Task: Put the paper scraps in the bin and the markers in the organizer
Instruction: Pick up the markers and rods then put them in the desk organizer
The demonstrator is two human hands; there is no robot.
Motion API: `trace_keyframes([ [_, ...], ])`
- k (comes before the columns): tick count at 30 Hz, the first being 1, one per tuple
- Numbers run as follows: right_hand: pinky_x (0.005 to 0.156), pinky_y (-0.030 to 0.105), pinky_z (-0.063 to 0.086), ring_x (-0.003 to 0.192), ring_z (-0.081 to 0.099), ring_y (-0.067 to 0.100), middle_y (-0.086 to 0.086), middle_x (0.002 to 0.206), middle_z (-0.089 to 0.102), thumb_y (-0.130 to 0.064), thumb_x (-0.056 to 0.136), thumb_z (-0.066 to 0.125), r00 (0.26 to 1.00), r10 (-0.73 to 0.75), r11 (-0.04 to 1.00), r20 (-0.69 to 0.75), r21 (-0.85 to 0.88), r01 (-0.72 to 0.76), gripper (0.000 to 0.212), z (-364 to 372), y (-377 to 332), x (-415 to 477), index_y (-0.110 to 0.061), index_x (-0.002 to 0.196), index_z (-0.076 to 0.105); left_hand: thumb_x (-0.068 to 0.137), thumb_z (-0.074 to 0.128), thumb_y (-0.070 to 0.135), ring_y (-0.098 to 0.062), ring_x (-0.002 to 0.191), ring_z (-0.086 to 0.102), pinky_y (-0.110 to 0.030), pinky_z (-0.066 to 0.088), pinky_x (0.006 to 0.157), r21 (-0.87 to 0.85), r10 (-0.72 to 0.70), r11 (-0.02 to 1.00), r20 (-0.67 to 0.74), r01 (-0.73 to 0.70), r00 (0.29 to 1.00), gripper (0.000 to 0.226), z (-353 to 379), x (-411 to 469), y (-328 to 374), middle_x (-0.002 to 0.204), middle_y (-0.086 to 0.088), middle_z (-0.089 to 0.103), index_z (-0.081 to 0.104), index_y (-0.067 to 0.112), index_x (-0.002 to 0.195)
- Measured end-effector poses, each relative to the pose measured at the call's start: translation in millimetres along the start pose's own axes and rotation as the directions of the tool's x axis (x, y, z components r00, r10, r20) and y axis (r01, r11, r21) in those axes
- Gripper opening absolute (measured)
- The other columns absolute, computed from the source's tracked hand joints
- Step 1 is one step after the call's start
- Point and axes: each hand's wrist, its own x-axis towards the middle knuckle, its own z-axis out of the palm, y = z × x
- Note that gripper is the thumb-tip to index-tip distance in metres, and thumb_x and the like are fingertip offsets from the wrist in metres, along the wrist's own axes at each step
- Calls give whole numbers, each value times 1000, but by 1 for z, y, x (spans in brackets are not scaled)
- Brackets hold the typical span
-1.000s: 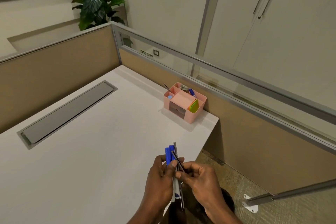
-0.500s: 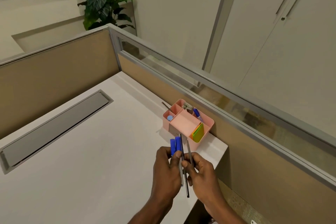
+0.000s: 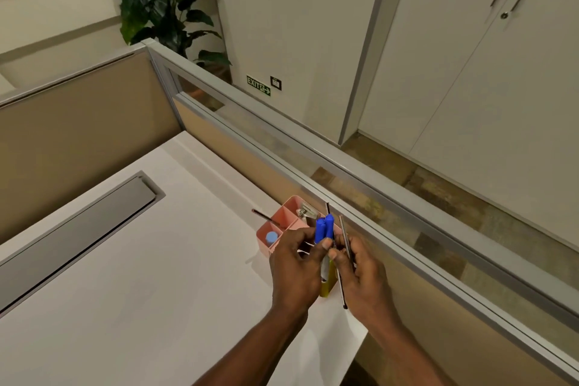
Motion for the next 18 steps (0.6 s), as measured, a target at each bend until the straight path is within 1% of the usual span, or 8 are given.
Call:
trace_keyframes([
  [2, 82, 30, 62, 100, 68, 14, 6, 112, 67, -29, 104, 56, 1000, 1, 999, -19, -40, -2, 37, 1, 3, 8, -12, 137, 58, 91, 78, 25, -12, 96, 66, -25, 58, 81, 48, 44, 998, -15, -43, 999, 21, 6, 10, -2, 105, 10, 72, 76, 25, 112],
  [7, 82, 40, 62, 99, 66, 18, 8, 112, 65, -24, 105, 56, 996, -53, 992, -76, -115, 44, 34, 6, 9, 20, -8, 135, 61, 91, 78, 26, -11, 89, 64, -15, 51, 73, 204, 113, 973, -19, -107, 993, 16, 18, 26, -5, 101, 11, 66, 71, 25, 106],
  [10, 75, 39, 63, 93, 67, 19, 10, 109, 67, -19, 104, 60, 982, -128, 980, -136, -171, 104, 30, 8, 13, 23, -4, 128, 65, 93, 76, 27, -9, 84, 63, -11, 47, 70, 231, 138, 965, -57, -122, 989, 16, 19, 29, -6, 101, 10, 66, 70, 22, 107],
  [12, 67, 38, 63, 83, 68, 18, 10, 100, 68, -20, 102, 60, 968, -170, 972, -184, -195, 134, 27, 6, 18, 23, -2, 120, 67, 93, 76, 27, -6, 83, 62, -9, 45, 69, 221, 145, 967, -87, -123, 986, 21, 20, 31, -6, 103, 11, 65, 71, 19, 112],
  [13, 64, 34, 62, 80, 68, 16, 8, 96, 69, -24, 101, 59, 963, -183, 969, -199, -202, 142, 28, 3, 20, 23, -3, 117, 68, 93, 76, 28, -5, 82, 62, -9, 45, 69, 213, 148, 969, -96, -125, 984, 23, 21, 33, -5, 103, 11, 64, 71, 19, 114],
  [15, 63, 20, 56, 77, 66, 11, 4, 93, 70, -28, 101, 58, 960, -201, 961, -194, -230, 155, 27, -1, 24, 24, -6, 116, 68, 93, 76, 28, -8, 83, 65, -11, 48, 69, 211, 170, 966, -85, -149, 982, 24, 23, 34, -3, 104, 10, 65, 70, 18, 114],
  [16, 64, 16, 53, 77, 65, 9, 3, 93, 70, -26, 101, 60, 960, -210, 955, -183, -248, 162, 24, -3, 26, 26, -8, 116, 68, 93, 76, 28, -12, 85, 66, -15, 51, 70, 218, 187, 962, -70, -168, 980, 24, 25, 34, -2, 104, 7, 67, 70, 17, 113],
  [18, 65, 17, 53, 78, 64, 8, 3, 95, 70, -20, 100, 64, 959, -231, 943, -161, -279, 181, 20, -4, 30, 30, -8, 115, 68, 94, 75, 26, -16, 90, 67, -25, 58, 74, 228, 219, 952, -32, -206, 975, 22, 29, 35, -2, 106, 1, 70, 71, 14, 112],
])
